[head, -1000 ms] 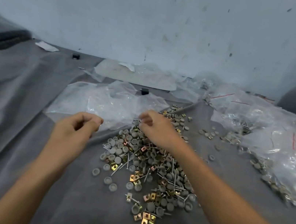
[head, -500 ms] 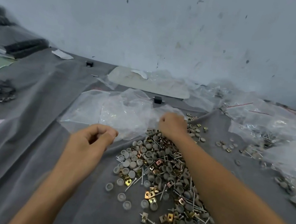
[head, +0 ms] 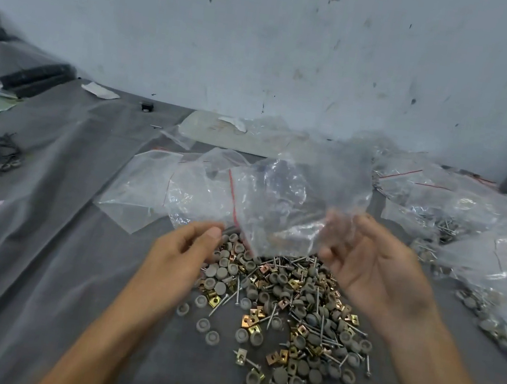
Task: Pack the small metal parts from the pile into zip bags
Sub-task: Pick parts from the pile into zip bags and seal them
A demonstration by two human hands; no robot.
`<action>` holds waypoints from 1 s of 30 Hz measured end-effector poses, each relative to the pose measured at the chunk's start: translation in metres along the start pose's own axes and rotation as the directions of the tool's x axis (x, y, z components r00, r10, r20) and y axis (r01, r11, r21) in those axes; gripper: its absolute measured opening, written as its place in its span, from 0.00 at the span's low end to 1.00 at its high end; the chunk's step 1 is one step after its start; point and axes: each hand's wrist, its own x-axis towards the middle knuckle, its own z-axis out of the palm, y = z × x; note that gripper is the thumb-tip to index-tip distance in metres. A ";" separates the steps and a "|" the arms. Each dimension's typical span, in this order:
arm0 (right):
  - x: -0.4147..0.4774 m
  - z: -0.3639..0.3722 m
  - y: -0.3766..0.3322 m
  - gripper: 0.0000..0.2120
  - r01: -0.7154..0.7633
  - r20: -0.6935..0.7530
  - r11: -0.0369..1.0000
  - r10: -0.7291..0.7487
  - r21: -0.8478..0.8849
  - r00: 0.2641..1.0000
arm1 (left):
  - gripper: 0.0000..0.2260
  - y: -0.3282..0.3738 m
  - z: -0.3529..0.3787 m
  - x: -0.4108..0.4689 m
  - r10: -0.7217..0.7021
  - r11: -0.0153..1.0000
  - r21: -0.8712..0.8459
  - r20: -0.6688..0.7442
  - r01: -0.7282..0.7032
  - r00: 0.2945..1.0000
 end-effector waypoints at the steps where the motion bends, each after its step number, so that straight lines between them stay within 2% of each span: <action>1: -0.007 -0.002 0.005 0.07 -0.047 -0.016 0.997 0.048 0.067 0.999 | 0.10 -0.001 0.005 -0.002 -0.021 0.999 -0.033 0.063 0.024 0.998; 3: -0.013 -0.006 0.014 0.08 -0.113 -0.071 0.984 0.124 0.141 0.990 | 0.13 -0.002 0.013 -0.005 -0.039 0.989 -0.134 0.201 0.067 0.979; 5: -0.014 -0.009 0.022 0.09 -0.142 -0.122 0.978 0.161 0.155 0.979 | 0.13 -0.001 0.015 -0.008 -0.013 0.973 -0.218 0.273 0.076 0.962; 8: -0.011 -0.020 0.028 0.08 -0.166 -0.143 0.974 0.189 0.155 0.972 | 0.10 0.001 0.016 -0.009 0.029 0.970 -0.241 0.258 0.035 0.966; 13: -0.009 -0.027 0.030 0.08 -0.181 -0.145 0.970 0.205 0.163 0.968 | 0.13 0.006 0.015 -0.005 -0.052 0.902 -0.414 0.173 0.121 0.984; 19: -0.024 -0.035 0.035 0.09 -0.224 -0.195 0.974 0.224 0.021 0.955 | 0.09 0.005 0.024 -0.015 0.049 0.982 -0.190 0.166 -0.017 0.985; 21: -0.030 -0.037 0.032 0.12 -0.228 -0.249 0.966 0.192 -0.124 0.949 | 0.11 0.003 0.028 -0.015 0.093 0.987 -0.142 0.089 -0.080 0.992; 22: -0.031 -0.037 0.031 0.12 -0.209 -0.304 0.945 0.129 -0.250 0.944 | 0.15 0.001 0.029 -0.014 0.128 0.988 -0.094 0.050 -0.123 0.990; 23: -0.033 -0.037 0.028 0.11 -0.172 -0.361 0.886 0.006 -0.430 0.932 | 0.21 -0.002 0.030 -0.014 0.155 0.987 -0.042 0.027 -0.154 0.988; 24: -0.036 -0.036 0.026 0.09 -0.120 -0.364 0.761 -0.160 -0.637 0.917 | 0.24 -0.004 0.031 -0.014 0.171 0.985 0.010 0.020 -0.171 0.985; 25: -0.038 -0.032 0.023 0.08 -0.029 -0.261 0.595 -0.309 -0.803 0.914 | 0.24 -0.005 0.033 -0.015 0.180 0.983 0.037 0.024 -0.181 0.983; 26: -0.040 -0.027 0.021 0.09 0.109 -0.079 0.434 -0.393 -0.894 0.916 | 0.24 -0.006 0.036 -0.015 0.178 0.983 0.031 0.036 -0.180 0.983; 27: -0.041 -0.019 0.019 0.10 0.256 0.122 0.320 -0.384 -0.912 0.915 | 0.24 -0.006 0.039 -0.016 0.172 0.985 0.016 0.049 -0.173 0.984; 28: -0.041 -0.013 0.021 0.11 0.389 0.312 0.227 -0.313 -0.893 0.897 | 0.24 -0.005 0.042 -0.017 0.164 0.986 -0.003 0.066 -0.164 0.984; 30: -0.037 -0.003 0.032 0.23 0.577 0.579 -0.054 -0.134 -0.815 0.805 | 0.24 -0.005 0.046 -0.019 0.159 0.987 -0.020 0.106 -0.158 0.982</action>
